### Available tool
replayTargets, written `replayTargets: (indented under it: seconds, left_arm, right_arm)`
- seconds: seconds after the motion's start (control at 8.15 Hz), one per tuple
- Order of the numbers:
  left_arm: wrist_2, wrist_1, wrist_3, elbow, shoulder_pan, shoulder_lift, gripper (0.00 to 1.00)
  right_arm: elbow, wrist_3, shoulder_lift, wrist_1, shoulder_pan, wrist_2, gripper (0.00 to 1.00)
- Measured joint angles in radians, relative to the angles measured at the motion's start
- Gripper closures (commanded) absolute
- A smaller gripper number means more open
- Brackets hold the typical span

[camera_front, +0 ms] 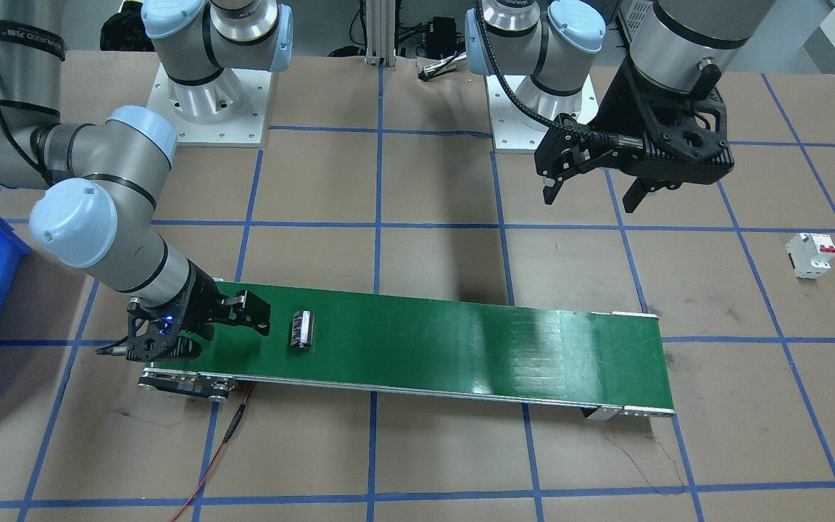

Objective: Move capacitor from left to right
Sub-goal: 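Grasp the capacitor at the belt's far end with the right gripper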

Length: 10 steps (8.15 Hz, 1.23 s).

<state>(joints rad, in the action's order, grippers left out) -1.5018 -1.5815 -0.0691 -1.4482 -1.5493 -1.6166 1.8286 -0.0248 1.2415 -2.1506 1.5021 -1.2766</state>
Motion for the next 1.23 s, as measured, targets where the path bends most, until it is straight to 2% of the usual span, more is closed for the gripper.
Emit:
replayTargets:
  seconds: [0.25,0.37,0.49,0.74,0.86,1.1,1.23]
  left_arm:
    - [0.000,0.001,-0.002,-0.001,0.000,0.000,0.00]
    - [0.000,0.000,-0.003,-0.001,0.000,0.000,0.00]
    - [0.000,0.000,-0.004,-0.001,0.000,0.000,0.00]
    - [0.000,0.001,-0.006,-0.001,0.000,-0.001,0.00]
    - [0.000,0.001,-0.006,-0.001,0.000,-0.001,0.00]
    - [0.000,0.001,-0.006,-0.001,0.000,-0.002,0.00]
    - [0.000,0.001,-0.006,0.000,0.000,-0.002,0.00]
  right_arm:
    - [0.000,0.039,-0.001,-0.002,0.020,0.014,0.00]
    - [0.000,0.054,-0.002,-0.003,0.029,0.015,0.06]
    - [0.000,0.061,-0.003,-0.005,0.033,0.013,0.21]
    - [0.000,0.057,-0.004,0.000,0.036,-0.030,0.68]
    - [0.000,0.053,-0.002,0.010,0.036,-0.081,0.84]
    - [-0.005,0.050,0.006,0.065,0.036,-0.138,1.00]
    - [-0.010,0.050,0.008,0.085,0.036,-0.148,1.00]
